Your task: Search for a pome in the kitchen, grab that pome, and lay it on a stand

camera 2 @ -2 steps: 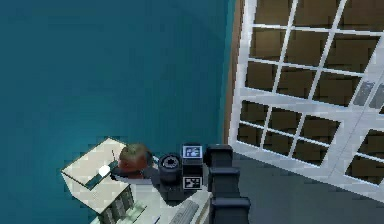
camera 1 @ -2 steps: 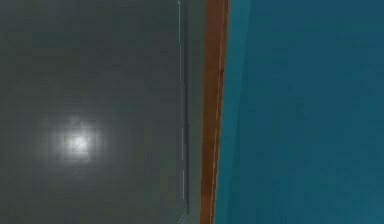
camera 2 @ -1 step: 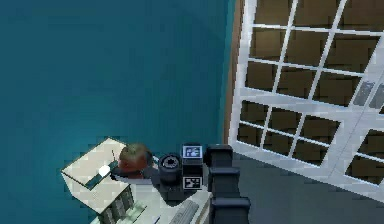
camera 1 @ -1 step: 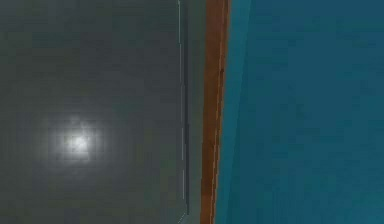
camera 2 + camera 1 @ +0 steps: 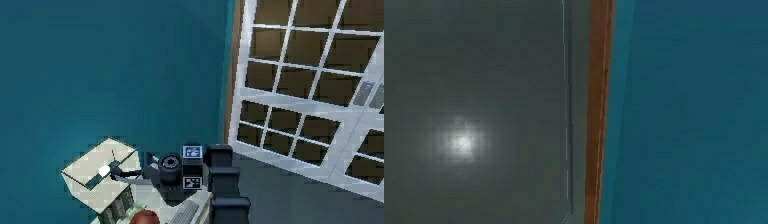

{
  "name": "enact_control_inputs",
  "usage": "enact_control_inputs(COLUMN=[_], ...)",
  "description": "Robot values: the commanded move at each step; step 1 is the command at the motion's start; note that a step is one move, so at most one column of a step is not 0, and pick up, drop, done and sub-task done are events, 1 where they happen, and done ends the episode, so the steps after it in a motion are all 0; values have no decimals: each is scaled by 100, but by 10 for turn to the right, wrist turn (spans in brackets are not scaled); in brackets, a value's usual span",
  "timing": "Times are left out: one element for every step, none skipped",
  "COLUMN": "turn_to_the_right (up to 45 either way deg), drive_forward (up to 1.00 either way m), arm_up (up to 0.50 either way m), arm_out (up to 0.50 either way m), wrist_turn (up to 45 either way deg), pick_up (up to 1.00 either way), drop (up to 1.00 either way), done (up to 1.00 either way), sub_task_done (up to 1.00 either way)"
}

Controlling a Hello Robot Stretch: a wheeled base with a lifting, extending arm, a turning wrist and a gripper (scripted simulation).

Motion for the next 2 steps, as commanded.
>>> enact_control_inputs(turn_to_the_right=[0,0], drive_forward=[0,0], arm_up=[10,0], arm_out=[0,-8], wrist_turn=[0,0], pick_up=[0,0], drop=[0,0], done=[0,0], sub_task_done=[0,0])
